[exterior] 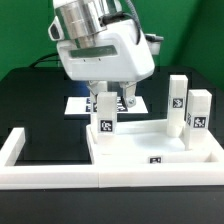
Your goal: Assemble desk
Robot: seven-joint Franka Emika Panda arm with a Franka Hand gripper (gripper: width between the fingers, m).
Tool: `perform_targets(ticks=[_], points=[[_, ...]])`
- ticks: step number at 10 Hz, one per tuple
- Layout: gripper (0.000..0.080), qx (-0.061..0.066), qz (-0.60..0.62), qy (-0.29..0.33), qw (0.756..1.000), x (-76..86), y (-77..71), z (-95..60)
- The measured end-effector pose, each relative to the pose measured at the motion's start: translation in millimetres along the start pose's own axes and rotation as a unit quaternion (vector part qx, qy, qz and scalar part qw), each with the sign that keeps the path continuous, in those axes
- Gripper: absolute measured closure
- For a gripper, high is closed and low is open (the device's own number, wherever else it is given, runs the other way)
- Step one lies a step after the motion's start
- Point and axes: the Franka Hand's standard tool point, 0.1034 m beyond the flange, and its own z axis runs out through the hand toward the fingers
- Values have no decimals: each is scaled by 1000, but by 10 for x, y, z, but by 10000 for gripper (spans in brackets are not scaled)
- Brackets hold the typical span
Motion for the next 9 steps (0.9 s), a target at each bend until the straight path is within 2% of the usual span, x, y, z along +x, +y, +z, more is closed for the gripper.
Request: perform_targets(ticks=[1, 2, 3, 5, 6, 7, 8, 9], points=[[150, -11, -80, 0, 997, 28, 22, -10], [150, -33, -187, 5, 982, 114, 36, -34], [150, -47, -265, 24, 963, 183, 0, -29], [150, -48, -250, 33, 967, 169, 41, 1], [267, -48, -250, 34, 967, 172, 38, 2], [267, -46, -228, 34, 972, 170, 37, 7], [449, -44, -183, 36, 981, 170, 39, 11], [501, -43, -150, 40, 987, 190, 50, 4]])
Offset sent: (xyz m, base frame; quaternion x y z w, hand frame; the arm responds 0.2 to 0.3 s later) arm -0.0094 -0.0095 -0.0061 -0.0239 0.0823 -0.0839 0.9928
